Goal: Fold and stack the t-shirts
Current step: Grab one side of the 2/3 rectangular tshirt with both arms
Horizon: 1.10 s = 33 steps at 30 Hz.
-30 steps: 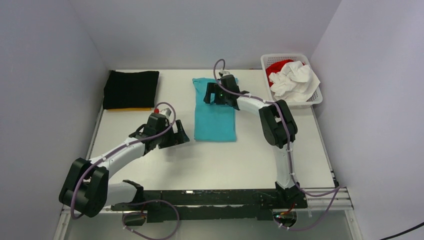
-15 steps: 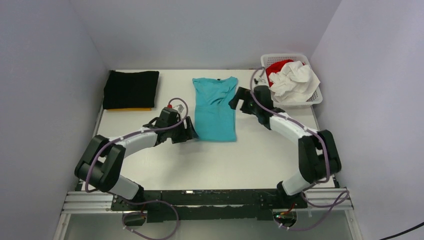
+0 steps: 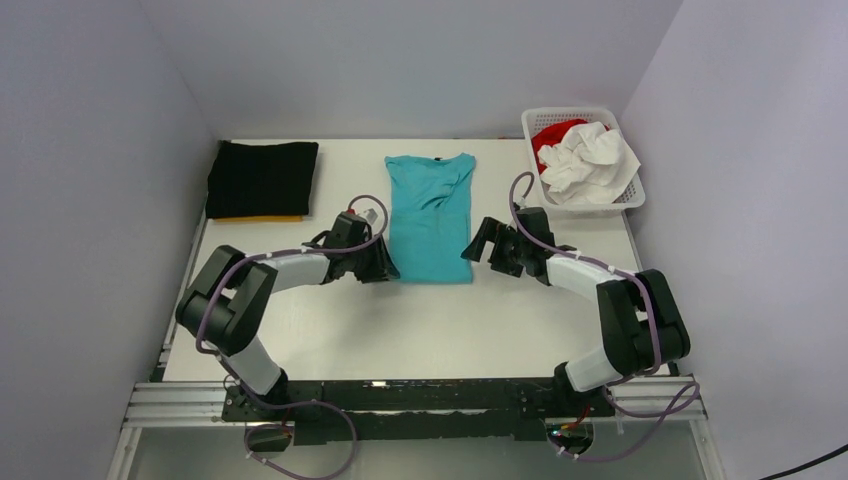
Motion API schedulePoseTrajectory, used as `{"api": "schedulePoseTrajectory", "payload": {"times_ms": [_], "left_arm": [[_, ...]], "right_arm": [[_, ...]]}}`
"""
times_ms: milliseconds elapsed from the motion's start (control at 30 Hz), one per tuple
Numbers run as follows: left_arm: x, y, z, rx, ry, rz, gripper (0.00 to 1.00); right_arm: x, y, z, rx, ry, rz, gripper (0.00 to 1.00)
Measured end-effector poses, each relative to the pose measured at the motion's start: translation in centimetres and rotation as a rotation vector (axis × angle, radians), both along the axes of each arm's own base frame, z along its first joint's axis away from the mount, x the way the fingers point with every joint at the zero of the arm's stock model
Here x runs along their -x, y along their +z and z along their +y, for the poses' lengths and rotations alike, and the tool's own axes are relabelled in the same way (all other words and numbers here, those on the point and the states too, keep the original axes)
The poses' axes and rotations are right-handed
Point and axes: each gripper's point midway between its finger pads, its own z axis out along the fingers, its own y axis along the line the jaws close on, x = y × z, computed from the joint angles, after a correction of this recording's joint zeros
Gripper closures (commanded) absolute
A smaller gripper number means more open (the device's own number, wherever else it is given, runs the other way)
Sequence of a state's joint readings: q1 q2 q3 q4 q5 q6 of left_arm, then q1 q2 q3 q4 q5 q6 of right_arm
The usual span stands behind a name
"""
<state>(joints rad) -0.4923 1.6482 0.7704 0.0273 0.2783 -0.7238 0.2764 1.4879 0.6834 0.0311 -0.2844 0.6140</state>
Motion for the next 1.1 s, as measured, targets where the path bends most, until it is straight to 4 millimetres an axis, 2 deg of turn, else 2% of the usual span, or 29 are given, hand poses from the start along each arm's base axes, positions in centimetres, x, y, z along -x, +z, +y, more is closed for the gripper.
{"api": "schedulePoseTrajectory", "payload": {"times_ms": [133,200,333,467,600,767,900,1100], "left_arm": [[0.1,-0.6,-0.2,-0.006,-0.01,0.011,1.0],[0.2,-0.7,-0.4,-0.002,-0.012,0.016,1.0],[0.1,-0.7,-0.8,0.003,-0.022,0.015,1.0],[0.1,-0.7,-0.9,0.004,-0.024,0.013,1.0],[0.1,-0.7,-0.9,0.003,-0.024,0.013,1.0],[0.1,-0.7,-0.9,0.004,-0.023,0.013,1.0],[0.1,-0.7,-0.8,0.004,-0.021,0.01,1.0],[0.6,-0.7,-0.6,-0.002,-0.017,-0.002,1.0]], "right_arm": [[0.9,-0.7,0.1,-0.01,0.008,0.028,0.06],[1.2,-0.8,0.3,-0.011,0.013,0.039,0.12],[1.6,-0.9,1.0,-0.017,0.024,0.051,0.33],[2.4,-2.2,1.8,-0.026,0.031,0.107,0.45],[2.3,-2.6,2.6,-0.035,0.043,0.129,0.6],[3.1,-3.1,2.8,-0.021,0.047,0.165,0.73],[3.8,-3.6,2.8,0.007,0.059,0.191,1.0],[4.5,-3.8,3.3,0.004,0.09,0.207,1.0]]}}
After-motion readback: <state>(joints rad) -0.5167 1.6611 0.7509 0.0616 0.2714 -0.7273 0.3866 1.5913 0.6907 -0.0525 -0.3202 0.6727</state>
